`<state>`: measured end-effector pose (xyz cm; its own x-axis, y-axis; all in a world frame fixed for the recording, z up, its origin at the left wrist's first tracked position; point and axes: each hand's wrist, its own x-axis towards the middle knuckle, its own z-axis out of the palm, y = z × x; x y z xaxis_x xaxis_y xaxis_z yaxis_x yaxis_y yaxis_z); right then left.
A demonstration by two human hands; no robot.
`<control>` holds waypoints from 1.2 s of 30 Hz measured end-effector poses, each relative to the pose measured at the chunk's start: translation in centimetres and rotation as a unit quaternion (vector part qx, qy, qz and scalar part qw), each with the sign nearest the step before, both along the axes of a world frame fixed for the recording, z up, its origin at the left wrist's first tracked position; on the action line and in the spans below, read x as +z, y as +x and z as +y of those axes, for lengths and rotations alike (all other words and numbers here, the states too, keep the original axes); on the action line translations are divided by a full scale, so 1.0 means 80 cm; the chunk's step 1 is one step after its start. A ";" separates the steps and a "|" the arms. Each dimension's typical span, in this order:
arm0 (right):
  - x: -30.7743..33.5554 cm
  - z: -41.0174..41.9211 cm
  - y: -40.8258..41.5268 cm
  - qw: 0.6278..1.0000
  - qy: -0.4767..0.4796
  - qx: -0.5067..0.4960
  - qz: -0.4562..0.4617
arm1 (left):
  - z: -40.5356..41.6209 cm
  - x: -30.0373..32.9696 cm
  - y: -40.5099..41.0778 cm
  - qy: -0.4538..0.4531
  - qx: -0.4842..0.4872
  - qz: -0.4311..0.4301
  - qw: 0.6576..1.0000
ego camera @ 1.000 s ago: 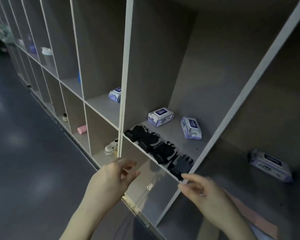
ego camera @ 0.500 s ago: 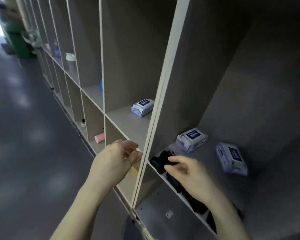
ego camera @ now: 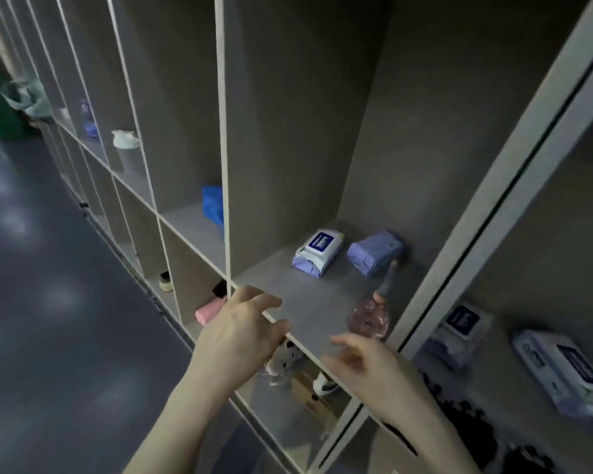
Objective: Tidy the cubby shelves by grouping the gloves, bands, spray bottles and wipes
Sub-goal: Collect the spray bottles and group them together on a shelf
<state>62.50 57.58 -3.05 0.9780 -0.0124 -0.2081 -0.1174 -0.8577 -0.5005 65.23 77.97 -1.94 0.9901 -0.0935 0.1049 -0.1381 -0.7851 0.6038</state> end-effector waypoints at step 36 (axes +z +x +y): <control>0.011 -0.017 0.199 0.867 0.115 -0.396 -0.279 | -0.118 -0.083 0.293 -0.050 -0.464 0.040 0.883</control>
